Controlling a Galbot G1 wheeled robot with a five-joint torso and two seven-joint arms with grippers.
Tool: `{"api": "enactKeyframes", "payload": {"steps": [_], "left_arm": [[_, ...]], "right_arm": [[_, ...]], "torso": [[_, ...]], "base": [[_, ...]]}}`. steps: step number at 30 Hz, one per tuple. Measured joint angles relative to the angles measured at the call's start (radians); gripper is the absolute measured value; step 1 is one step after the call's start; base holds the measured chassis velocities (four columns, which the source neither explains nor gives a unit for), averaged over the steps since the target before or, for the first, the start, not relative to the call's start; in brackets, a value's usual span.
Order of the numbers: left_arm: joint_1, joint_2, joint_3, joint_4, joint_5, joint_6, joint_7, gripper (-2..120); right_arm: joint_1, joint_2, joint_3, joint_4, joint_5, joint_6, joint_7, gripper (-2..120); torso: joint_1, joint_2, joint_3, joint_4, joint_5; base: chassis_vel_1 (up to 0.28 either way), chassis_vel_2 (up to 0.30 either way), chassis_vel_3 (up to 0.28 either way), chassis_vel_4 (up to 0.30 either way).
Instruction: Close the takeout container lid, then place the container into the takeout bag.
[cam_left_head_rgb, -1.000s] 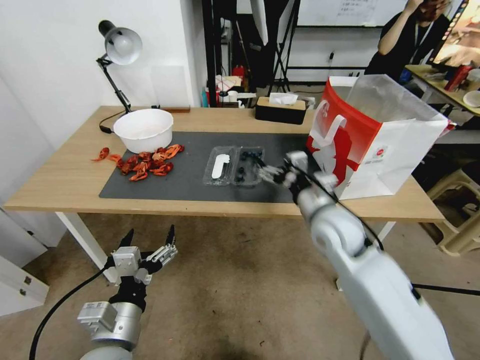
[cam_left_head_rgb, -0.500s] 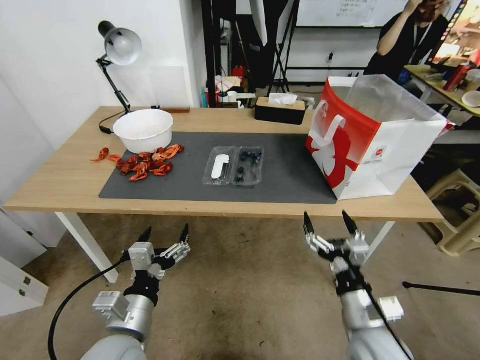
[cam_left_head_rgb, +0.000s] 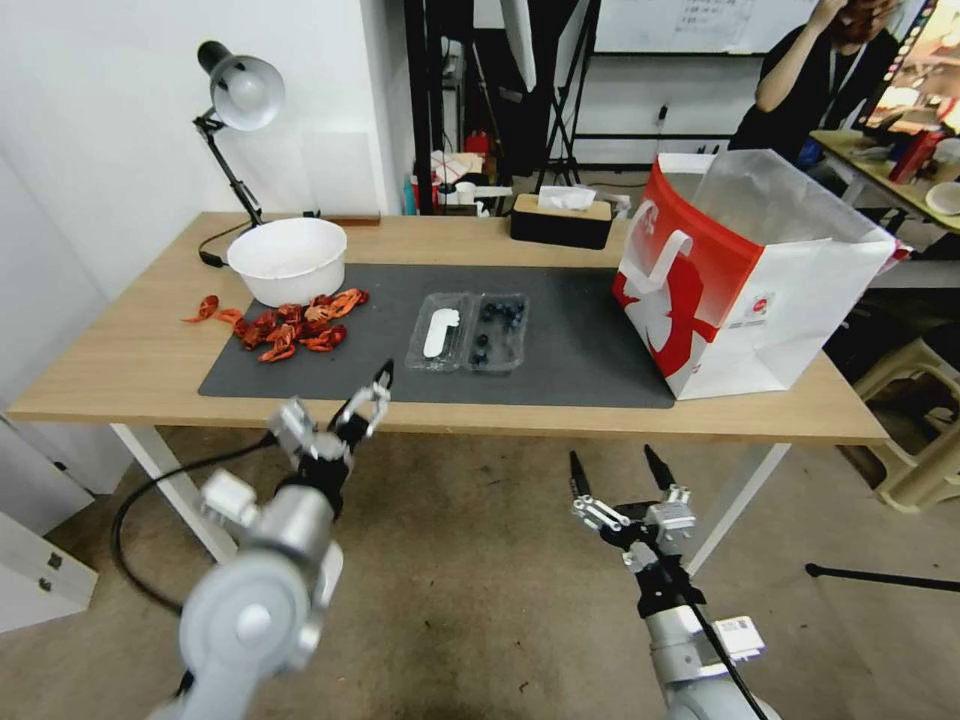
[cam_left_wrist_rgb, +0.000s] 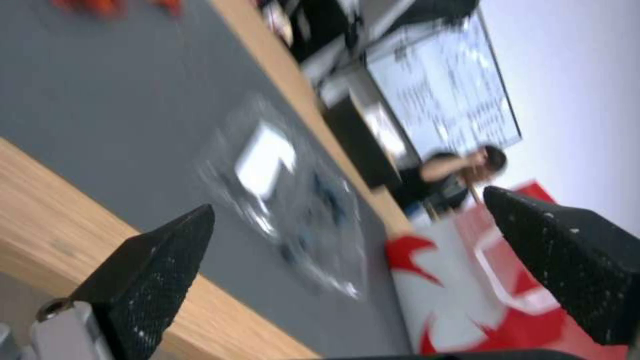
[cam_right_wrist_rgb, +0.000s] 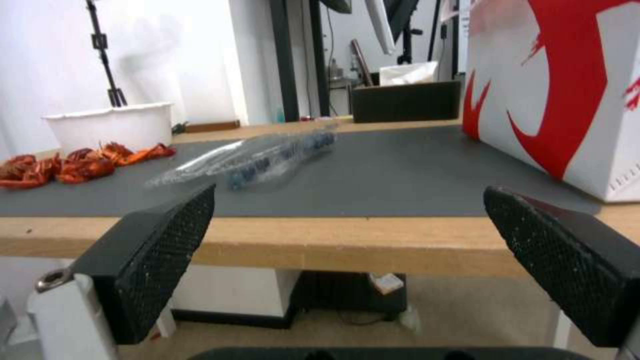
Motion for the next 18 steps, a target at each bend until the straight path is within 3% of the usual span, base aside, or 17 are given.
{"api": "enactKeyframes", "payload": {"steps": [4,11,18], "left_arm": [[-0.114,0.007,0.059,0.075,-0.074,0.001,-0.067,100],[-0.292,-0.02,0.134,0.197,-0.111,-0.008,-0.133,100],[-0.369,-0.041,0.192,0.265,-0.108,0.003,-0.203,100]], "right_arm": [[-0.007,0.015,0.002,-0.005,-0.02,-0.003,0.0,100],[-0.012,0.036,0.009,-0.02,-0.053,-0.004,0.0,100],[-0.011,0.051,0.018,-0.032,-0.075,-0.002,0.0,100]], "torso": [[0.0,0.0,0.0,0.0001,0.0002],[0.0,0.0,0.0,0.0,0.0004],[0.0,0.0,0.0,0.0002,0.0005]], "base": [[0.0,0.0,0.0,0.0],[0.0,0.0,0.0,0.0],[0.0,0.0,0.0,0.0]]}}
